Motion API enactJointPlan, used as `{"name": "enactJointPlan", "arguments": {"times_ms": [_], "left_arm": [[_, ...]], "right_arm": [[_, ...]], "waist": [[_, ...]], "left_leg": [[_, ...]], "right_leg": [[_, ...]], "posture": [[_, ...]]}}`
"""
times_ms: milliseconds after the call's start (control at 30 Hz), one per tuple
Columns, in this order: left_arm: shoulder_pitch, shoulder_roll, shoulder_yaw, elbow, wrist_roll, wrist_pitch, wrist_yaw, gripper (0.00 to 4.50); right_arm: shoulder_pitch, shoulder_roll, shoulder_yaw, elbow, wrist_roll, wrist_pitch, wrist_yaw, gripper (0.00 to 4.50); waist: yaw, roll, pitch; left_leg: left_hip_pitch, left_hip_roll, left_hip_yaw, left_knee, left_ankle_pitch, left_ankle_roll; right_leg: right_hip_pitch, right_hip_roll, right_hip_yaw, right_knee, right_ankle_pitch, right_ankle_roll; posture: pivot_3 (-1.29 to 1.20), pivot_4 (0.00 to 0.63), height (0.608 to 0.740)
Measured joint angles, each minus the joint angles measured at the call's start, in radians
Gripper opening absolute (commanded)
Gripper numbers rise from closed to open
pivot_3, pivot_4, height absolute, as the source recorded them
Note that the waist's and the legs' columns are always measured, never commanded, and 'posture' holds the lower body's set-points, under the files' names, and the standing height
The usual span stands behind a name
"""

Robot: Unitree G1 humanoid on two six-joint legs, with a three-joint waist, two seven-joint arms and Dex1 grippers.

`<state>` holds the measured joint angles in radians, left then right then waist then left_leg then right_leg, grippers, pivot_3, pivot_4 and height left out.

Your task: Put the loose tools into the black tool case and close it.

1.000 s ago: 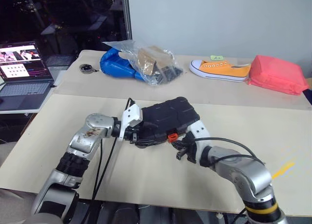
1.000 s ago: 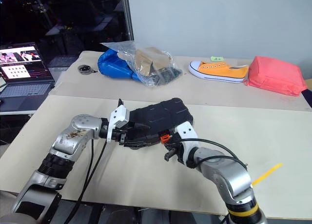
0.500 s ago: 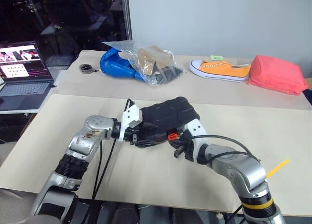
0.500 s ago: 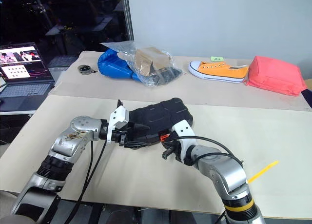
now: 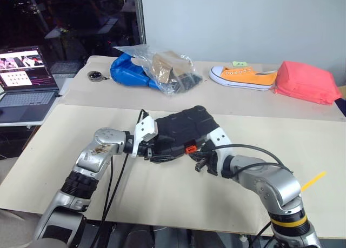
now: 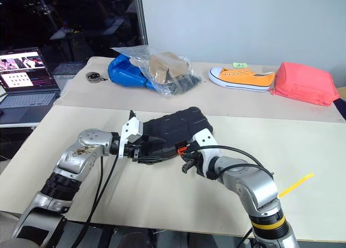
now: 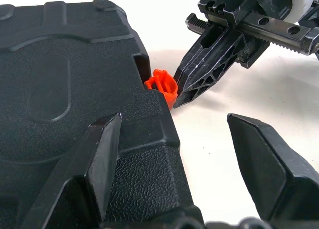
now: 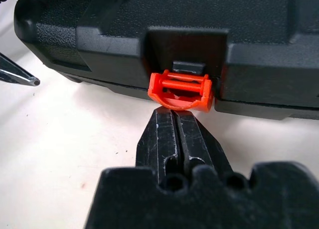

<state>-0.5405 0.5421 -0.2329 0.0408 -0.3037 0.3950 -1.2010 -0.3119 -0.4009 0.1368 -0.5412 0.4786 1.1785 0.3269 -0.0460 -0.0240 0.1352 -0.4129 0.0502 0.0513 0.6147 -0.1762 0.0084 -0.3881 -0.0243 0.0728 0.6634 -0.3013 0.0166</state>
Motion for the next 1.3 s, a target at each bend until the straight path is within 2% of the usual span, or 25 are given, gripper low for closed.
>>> {"name": "enactJointPlan", "arguments": {"times_ms": [333,600,767,967,1000,1033,1100,1133,1167,1200,1233,1267,1300], "left_arm": [[0.007,0.000,-0.005,-0.003,0.000,0.000,0.001,3.63],[0.015,0.000,-0.008,-0.027,-0.001,0.005,0.005,3.63],[0.018,0.000,-0.006,-0.030,-0.007,0.014,0.011,3.63],[0.052,-0.027,0.035,-0.050,-0.032,0.024,0.051,3.63],[0.073,-0.060,0.067,-0.060,-0.059,0.039,0.083,3.63],[0.092,-0.074,0.090,-0.075,-0.092,0.066,0.104,3.63],[0.131,-0.071,0.177,-0.140,-0.186,0.157,0.155,4.23],[0.136,-0.066,0.197,-0.157,-0.201,0.169,0.163,4.31],[0.145,-0.056,0.224,-0.188,-0.218,0.184,0.175,4.50],[0.155,-0.046,0.249,-0.222,-0.239,0.199,0.188,4.50],[0.178,-0.034,0.266,-0.267,-0.259,0.211,0.195,4.50],[0.213,-0.016,0.284,-0.302,-0.282,0.226,0.201,4.50],[0.240,-0.002,0.298,-0.324,-0.292,0.235,0.201,4.50]], "right_arm": [[-0.067,0.008,-0.034,-0.019,0.016,0.028,-0.004,0.01],[-0.103,0.040,-0.004,0.020,-0.018,-0.044,-0.002,0.01],[-0.057,0.030,-0.015,0.014,-0.022,-0.087,0.022,0.01],[0.048,0.057,-0.086,-0.043,-0.025,-0.295,0.045,0.01],[0.068,0.042,-0.114,-0.065,-0.025,-0.345,0.066,0.58],[0.090,0.011,-0.148,-0.086,-0.023,-0.381,0.089,0.69],[0.160,-0.079,-0.237,-0.115,-0.019,-0.444,0.161,1.65],[0.175,-0.093,-0.254,-0.117,-0.018,-0.452,0.174,1.73],[0.195,-0.110,-0.274,-0.118,-0.007,-0.461,0.198,2.06],[0.220,-0.130,-0.292,-0.119,0.007,-0.476,0.227,2.48],[0.255,-0.158,-0.315,-0.128,0.026,-0.494,0.272,2.72],[0.292,-0.189,-0.339,-0.133,0.044,-0.511,0.320,3.20],[0.319,-0.210,-0.359,-0.137,0.055,-0.522,0.348,3.33]], "waist": [[-0.001,0.000,0.000],[0.004,0.000,0.000],[0.004,0.000,0.000],[0.004,0.000,0.000],[0.005,0.000,0.000],[0.007,0.000,0.000],[0.008,-0.001,0.001],[0.008,-0.001,0.001],[0.008,-0.001,0.001],[0.005,-0.001,0.001],[0.003,0.000,0.001],[0.002,0.000,0.001],[0.001,0.000,0.001]], "left_leg": [[0.000,0.000,0.000,0.000,0.000,0.000],[-0.001,-0.001,0.000,-0.001,0.000,0.000],[-0.001,0.000,0.000,-0.001,0.000,0.000],[-0.001,0.000,0.000,-0.001,0.000,0.000],[-0.002,0.000,0.000,-0.001,0.000,0.000],[-0.003,0.000,0.000,-0.001,0.000,0.000],[-0.004,0.000,-0.001,-0.001,0.000,0.000],[-0.004,0.000,0.000,-0.002,0.000,0.000],[-0.003,0.000,0.000,-0.002,0.000,0.000],[-0.002,0.000,0.000,-0.003,0.000,0.000],[-0.002,0.000,0.000,-0.005,0.000,0.000],[-0.002,0.000,0.000,-0.005,0.000,0.000],[-0.002,0.000,0.000,-0.006,0.000,0.000]], "right_leg": [[0.000,0.000,0.000,0.000,0.000,0.000],[0.000,-0.001,0.000,-0.002,0.001,-0.003],[0.000,-0.001,-0.001,-0.001,0.001,-0.002],[0.000,-0.001,-0.001,-0.001,0.000,0.000],[0.000,-0.002,-0.001,-0.001,0.000,0.001],[0.000,-0.003,-0.001,-0.002,0.000,0.001],[0.000,-0.003,-0.001,-0.004,0.000,0.000],[0.000,-0.003,-0.001,-0.004,0.000,0.000],[0.000,-0.003,-0.001,-0.005,0.000,-0.001],[0.000,-0.003,-0.001,-0.005,0.001,-0.001],[0.000,-0.003,0.000,-0.005,0.001,-0.001],[0.000,-0.002,0.000,-0.005,0.001,-0.002],[0.000,-0.002,0.000,-0.005,0.001,-0.002]], "posture": [[0.00,0.150,0.740],[0.00,0.150,0.740],[0.00,0.150,0.740],[0.00,0.150,0.740],[0.00,0.150,0.740],[0.00,0.150,0.740],[0.00,0.150,0.740],[0.00,0.150,0.740],[0.00,0.150,0.740],[0.00,0.150,0.740],[0.00,0.150,0.740],[0.00,0.150,0.740],[0.00,0.150,0.740]]}}
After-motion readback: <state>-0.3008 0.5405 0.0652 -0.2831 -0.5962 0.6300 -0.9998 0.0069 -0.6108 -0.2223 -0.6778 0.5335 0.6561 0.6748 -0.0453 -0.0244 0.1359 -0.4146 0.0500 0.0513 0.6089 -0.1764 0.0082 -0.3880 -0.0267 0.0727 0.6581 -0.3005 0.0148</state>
